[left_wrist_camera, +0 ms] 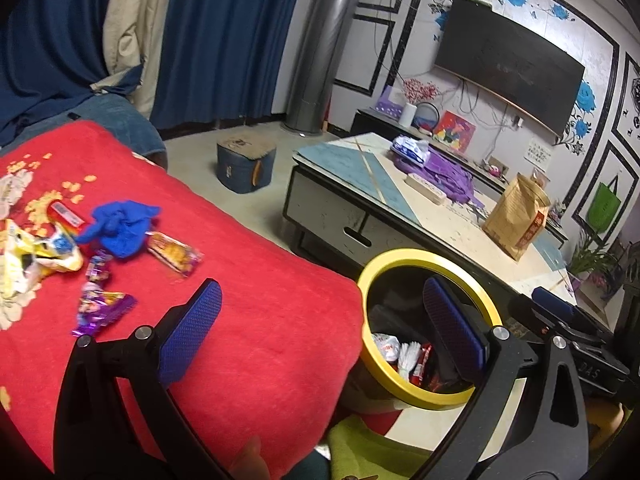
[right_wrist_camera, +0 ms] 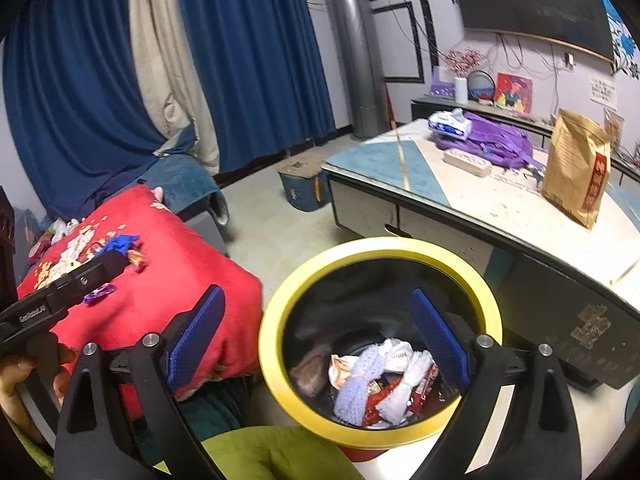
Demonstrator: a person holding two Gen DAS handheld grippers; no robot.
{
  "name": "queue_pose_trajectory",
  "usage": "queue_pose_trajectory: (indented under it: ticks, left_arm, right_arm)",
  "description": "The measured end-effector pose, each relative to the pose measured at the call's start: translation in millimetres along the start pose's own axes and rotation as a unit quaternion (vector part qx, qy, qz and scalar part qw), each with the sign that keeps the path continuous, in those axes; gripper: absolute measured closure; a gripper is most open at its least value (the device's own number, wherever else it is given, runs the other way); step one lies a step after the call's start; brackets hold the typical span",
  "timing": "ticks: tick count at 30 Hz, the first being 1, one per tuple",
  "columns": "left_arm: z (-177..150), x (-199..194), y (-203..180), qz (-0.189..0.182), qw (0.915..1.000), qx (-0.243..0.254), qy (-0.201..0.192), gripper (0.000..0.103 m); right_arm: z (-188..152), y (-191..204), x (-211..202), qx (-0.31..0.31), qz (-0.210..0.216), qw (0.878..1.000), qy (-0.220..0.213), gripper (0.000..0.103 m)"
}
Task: Collect trash
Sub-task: 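Move both tools back over the bed toward the blue glove and yellow wrapper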
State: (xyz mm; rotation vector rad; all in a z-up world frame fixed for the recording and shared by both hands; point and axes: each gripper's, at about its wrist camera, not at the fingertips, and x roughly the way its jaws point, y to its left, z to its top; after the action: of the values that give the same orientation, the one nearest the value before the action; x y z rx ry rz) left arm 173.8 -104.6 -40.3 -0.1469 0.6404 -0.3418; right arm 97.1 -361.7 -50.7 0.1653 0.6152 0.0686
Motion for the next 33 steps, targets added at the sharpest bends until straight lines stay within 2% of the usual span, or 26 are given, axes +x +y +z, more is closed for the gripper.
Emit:
queue_pose_trajectory:
  ticks: [13, 33]
  left_arm:
    - [5.6, -35.7, 33.1, 0.037, 0.9984, -0.021, -0.036, 0.011]
    - [15.1, -71.7, 98.4, 0.106, 0.9891, -0.070, -0.075, 0.011]
  right_arm:
    - [6.3, 44.5, -5.1, -0.032, 0.039, 0.999, -0.004, 0.008]
    - [17.9, 121.3, 3.1, -0.068, 0.117, 0.991, 0.007, 0.008]
